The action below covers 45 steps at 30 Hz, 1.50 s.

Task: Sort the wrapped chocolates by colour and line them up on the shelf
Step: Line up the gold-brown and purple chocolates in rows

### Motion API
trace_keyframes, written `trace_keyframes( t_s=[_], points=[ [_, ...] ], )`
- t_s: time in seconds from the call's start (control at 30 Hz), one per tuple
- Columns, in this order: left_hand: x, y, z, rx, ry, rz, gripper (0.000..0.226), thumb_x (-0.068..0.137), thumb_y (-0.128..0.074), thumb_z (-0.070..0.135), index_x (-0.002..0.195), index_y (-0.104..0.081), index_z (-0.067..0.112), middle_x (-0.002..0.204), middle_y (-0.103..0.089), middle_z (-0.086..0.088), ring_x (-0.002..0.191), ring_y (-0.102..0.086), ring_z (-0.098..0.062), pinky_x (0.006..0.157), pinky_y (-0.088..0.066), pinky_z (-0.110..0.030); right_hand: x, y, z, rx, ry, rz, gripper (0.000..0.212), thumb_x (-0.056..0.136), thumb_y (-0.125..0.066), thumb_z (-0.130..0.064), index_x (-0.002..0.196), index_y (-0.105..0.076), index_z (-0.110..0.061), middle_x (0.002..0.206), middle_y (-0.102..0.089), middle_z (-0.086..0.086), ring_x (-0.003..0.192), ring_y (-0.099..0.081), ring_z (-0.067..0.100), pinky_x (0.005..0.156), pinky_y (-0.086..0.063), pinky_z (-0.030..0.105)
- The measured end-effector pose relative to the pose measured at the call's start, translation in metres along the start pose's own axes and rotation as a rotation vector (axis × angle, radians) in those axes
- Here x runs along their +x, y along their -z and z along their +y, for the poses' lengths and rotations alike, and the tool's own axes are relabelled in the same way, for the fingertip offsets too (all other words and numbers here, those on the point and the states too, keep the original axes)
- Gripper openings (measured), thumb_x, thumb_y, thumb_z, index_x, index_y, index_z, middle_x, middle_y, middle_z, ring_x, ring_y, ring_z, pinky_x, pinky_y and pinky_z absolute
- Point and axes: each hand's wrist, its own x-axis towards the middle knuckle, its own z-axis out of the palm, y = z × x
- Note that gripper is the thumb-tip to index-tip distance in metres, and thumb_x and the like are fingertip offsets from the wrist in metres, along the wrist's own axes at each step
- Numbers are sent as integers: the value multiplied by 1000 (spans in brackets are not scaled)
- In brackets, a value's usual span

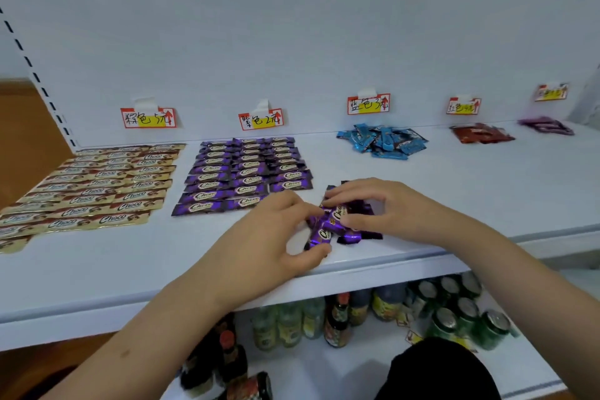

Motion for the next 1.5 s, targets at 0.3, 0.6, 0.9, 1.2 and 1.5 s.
trace_keyframes(
  t_s=[0.3, 0.6, 0.9, 1.2, 1.5],
  points=[
    [60, -25, 14, -170, 144, 17, 36, 90, -63, 20, 124, -61, 29, 100, -62, 10, 81, -54, -1, 69, -39, -6, -4, 23, 34, 75, -222, 310, 15, 82, -77, -25, 91, -66, -27, 95, -70, -5, 89, -67, 16, 81, -55, 39],
    [59, -24, 10, -527, 338, 213, 8, 92, -65, 22, 94, -73, 23, 78, -73, 6, 68, -63, -1, 62, -47, -16, -8, 25, 29, 435, -200, 513, 8, 90, -69, -15, 94, -63, -14, 88, -74, -2, 81, -73, 19, 80, -54, 34],
    [22, 15, -18, -913, 477, 405, 13, 91, -64, 2, 99, -72, 9, 83, -76, -9, 81, -72, -18, 67, -55, -22, -7, 14, 3, 648, -70, 477, 15, 95, -58, -8, 103, -71, -9, 100, -75, 5, 97, -71, 22, 88, -56, 30],
    [-25, 39, -29, -479, 429, 221, 12, 84, -75, 14, 88, -73, 26, 87, -72, 6, 76, -66, -3, 68, -49, -11, 24, -33, -26, 43, -5, 279, 25, 86, -70, -11, 99, -68, -33, 101, -70, -19, 89, -63, -7, 75, -45, 13],
    [-36, 35, -42, -89, 309, 114, 28, 87, -70, 25, 111, -67, 39, 107, -60, 26, 108, -46, 7, 85, -31, 2, 22, -33, -19, 6, -33, 211, 53, 83, -55, 2, 116, -60, -39, 110, -64, -24, 102, -55, -4, 82, -43, 13]
  ],
)
